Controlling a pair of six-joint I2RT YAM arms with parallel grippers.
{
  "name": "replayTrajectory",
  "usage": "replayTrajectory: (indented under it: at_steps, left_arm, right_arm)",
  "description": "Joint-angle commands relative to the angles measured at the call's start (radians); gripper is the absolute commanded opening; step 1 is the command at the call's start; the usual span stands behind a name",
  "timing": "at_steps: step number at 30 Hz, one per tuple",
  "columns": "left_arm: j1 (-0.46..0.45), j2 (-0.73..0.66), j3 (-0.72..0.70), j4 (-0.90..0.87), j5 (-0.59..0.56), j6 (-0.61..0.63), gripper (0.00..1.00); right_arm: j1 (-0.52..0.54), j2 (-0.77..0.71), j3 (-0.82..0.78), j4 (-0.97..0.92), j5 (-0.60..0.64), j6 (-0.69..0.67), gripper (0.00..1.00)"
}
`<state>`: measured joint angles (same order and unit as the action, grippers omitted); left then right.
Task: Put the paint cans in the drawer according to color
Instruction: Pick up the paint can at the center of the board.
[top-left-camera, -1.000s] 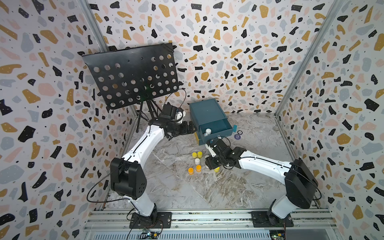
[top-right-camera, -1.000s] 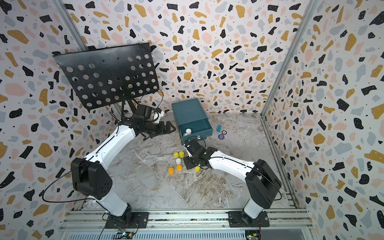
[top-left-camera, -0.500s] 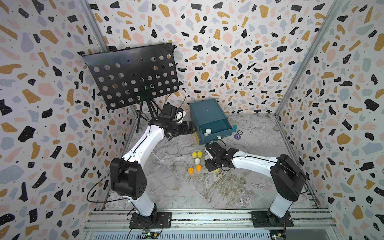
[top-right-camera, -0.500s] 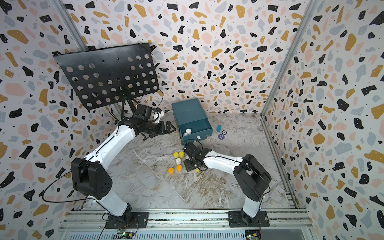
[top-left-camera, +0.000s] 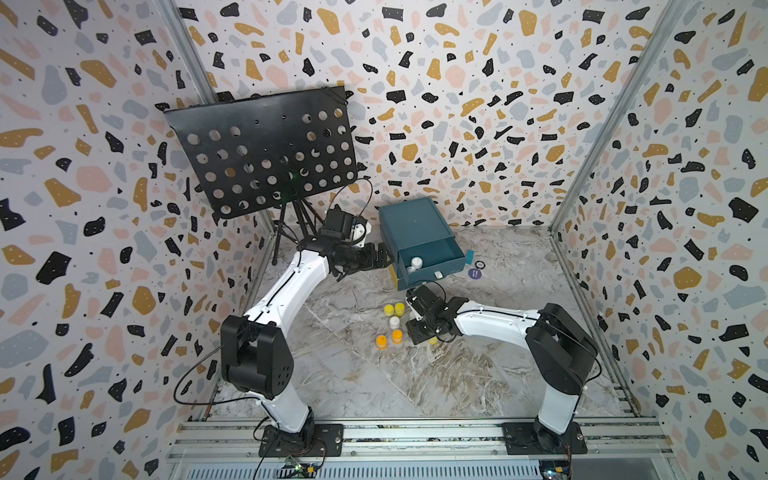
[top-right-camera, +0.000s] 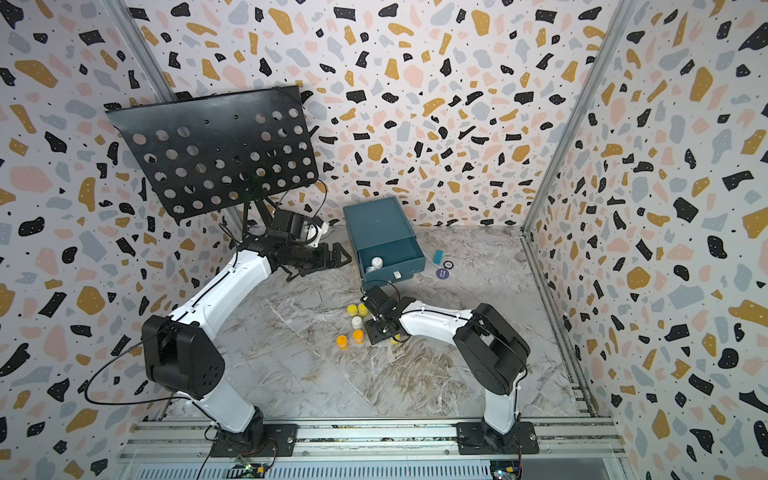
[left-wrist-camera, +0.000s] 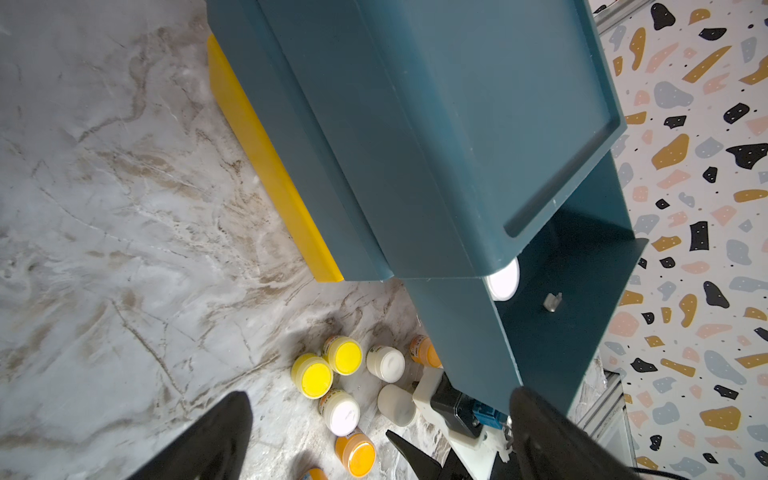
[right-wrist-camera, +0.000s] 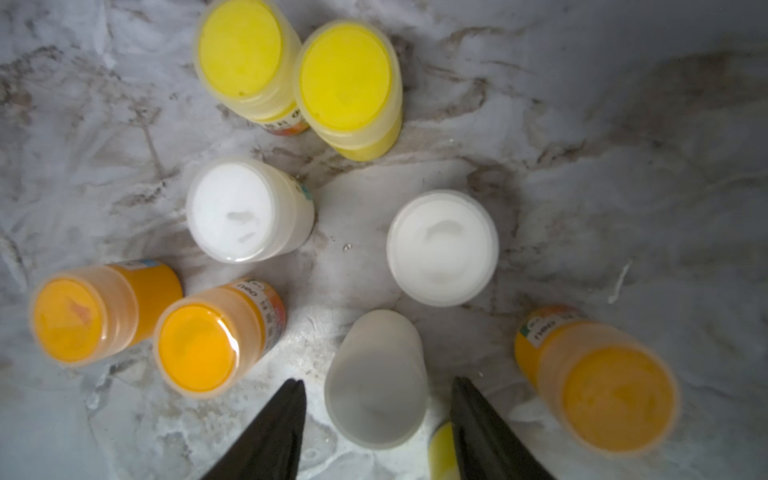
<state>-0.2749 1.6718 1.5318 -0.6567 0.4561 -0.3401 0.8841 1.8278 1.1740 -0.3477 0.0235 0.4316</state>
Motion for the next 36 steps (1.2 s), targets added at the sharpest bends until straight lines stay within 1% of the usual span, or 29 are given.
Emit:
replayTrajectory:
  at_steps: [1,3,5,8,12,14,16,20,23,25,28,32,36]
  left_arm:
    - [0.007,-0.021,-0.009,0.018,0.013,0.009,1.00]
    - [0.007,-0.021,-0.010,0.019,0.013,0.011,1.00]
    - [0.007,-0.021,-0.009,0.019,0.013,0.011,1.00]
    - [0.007,-0.021,-0.009,0.018,0.012,0.012,1.00]
    - [0.007,-0.025,-0.007,0.014,0.002,0.016,1.00]
    - [0.006,-0.028,-0.007,0.012,-0.008,0.018,1.00]
    - [0.007,-0.036,-0.003,0.000,-0.052,0.031,1.00]
    - [0.006,-0.063,-0.018,0.012,-0.093,0.039,1.00]
    - [0.006,-0.060,-0.024,0.034,-0.086,0.018,1.00]
    - [0.006,-0.047,-0.026,0.050,-0.072,-0.006,1.00]
    - [0.003,-0.035,-0.012,0.060,-0.052,-0.039,1.00]
    - [-0.009,-0.029,0.034,0.089,-0.018,-0.097,1.00]
    - [-0.023,0.018,0.119,0.071,-0.022,-0.123,1.00]
  right_arm:
    - [0.008,0.005,0.041,-0.011,0.015,0.014,0.57]
    - [0.012,0.003,0.041,-0.011,0.021,0.014,0.50]
    - [0.015,-0.004,0.039,-0.015,0.030,0.012,0.47]
    - [0.019,-0.023,0.037,-0.025,0.042,0.009,0.36]
    - [0.025,-0.056,0.033,-0.044,0.047,0.007,0.26]
    - [0.032,-0.078,0.031,-0.061,0.054,0.004,0.24]
    - [0.042,-0.109,0.025,-0.078,0.070,0.003,0.22]
    - [0.056,-0.205,-0.007,-0.103,0.100,0.008,0.21]
    - [0.059,-0.311,-0.047,-0.112,0.114,0.018,0.19]
    - [0.058,-0.383,-0.077,-0.115,0.121,0.018,0.15]
    - [0.058,-0.485,-0.101,-0.161,0.146,0.011,0.14]
    - [0.059,-0.604,-0.086,-0.247,0.168,-0.018,0.14]
    - [0.058,-0.663,-0.028,-0.316,0.179,-0.045,0.14]
